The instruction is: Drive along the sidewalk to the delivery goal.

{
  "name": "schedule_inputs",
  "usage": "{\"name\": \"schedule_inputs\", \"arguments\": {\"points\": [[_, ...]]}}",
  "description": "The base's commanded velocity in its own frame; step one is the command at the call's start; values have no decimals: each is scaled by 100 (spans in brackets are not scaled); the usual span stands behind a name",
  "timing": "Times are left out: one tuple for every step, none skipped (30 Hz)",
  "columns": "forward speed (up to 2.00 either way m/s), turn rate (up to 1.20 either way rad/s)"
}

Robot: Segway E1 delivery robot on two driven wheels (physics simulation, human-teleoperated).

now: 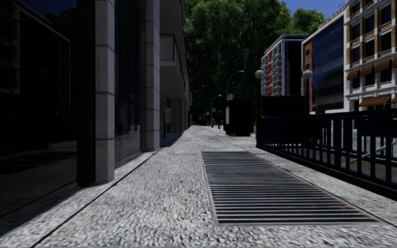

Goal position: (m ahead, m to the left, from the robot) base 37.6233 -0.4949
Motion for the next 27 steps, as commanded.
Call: {"name": "schedule_inputs", "arguments": {"points": [[200,0],[200,0],[200,0],[200,0],[200,0],[200,0],[200,0],[200,0],[200,0],[200,0],[200,0],[200,0],[200,0],[200,0],[200,0],[200,0],[200,0],[200,0],[200,0],[200,0],[200,0],[200,0],[200,0],[200,0],[200,0],[200,0],[200,0]]}}
